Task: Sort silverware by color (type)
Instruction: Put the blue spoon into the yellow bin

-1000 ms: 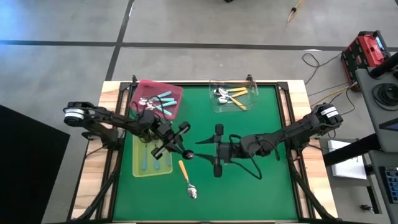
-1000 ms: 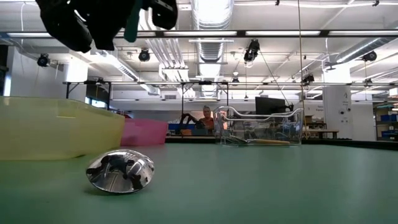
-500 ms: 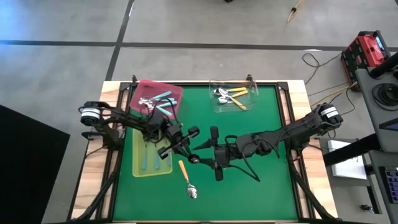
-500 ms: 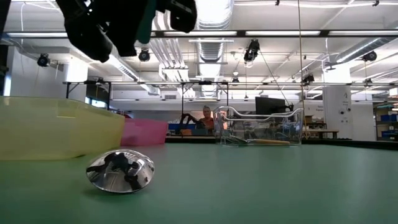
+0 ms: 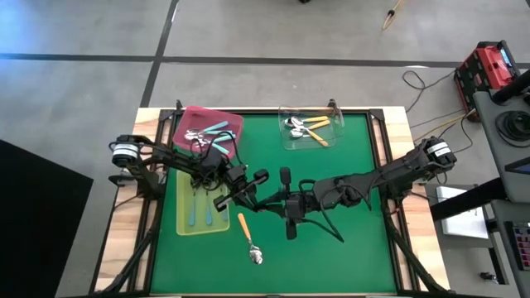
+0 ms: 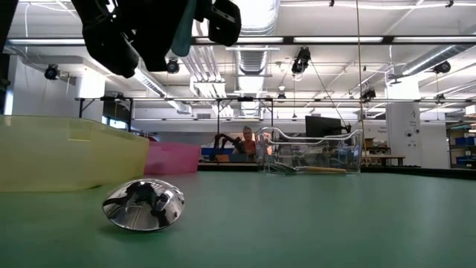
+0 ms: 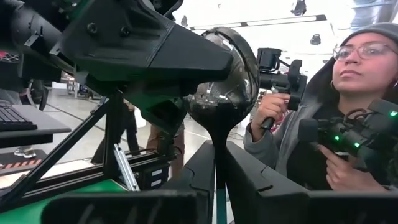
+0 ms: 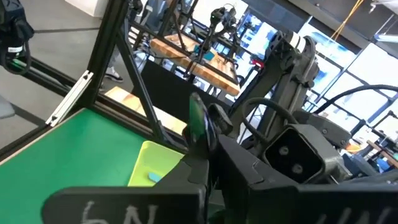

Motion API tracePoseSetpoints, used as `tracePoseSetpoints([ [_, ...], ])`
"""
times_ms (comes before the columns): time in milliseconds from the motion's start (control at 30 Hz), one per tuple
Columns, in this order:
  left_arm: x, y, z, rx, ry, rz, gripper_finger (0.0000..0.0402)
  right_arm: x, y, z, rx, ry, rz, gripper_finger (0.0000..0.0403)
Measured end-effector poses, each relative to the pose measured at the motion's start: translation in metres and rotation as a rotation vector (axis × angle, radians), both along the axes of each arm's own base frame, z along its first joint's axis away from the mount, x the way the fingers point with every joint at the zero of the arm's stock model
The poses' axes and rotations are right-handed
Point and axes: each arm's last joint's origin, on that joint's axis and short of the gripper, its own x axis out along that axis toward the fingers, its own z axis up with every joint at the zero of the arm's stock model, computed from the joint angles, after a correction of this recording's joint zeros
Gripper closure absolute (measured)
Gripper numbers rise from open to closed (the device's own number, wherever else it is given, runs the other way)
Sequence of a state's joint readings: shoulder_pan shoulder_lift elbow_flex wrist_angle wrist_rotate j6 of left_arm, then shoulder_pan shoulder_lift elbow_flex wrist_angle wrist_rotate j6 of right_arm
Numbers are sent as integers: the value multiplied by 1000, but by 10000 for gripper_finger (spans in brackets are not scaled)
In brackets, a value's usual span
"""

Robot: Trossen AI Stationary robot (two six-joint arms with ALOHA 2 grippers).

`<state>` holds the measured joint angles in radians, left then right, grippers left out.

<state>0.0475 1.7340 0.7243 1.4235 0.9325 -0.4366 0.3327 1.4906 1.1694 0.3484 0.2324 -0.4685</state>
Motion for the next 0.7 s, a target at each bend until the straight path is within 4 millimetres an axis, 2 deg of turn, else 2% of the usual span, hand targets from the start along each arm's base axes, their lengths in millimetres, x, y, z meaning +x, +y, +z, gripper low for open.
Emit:
tracePoseSetpoints([
  [233,-1,1,0,0,1,0,361,0,0,0,13,4,5,393],
  [467,-1,9,-1,-9,20,14,341,0,0,0,30,6,-3,393],
  [700,-4,26,-4,-1,55,2,275,-2,-1,1,52,26,-5,394],
])
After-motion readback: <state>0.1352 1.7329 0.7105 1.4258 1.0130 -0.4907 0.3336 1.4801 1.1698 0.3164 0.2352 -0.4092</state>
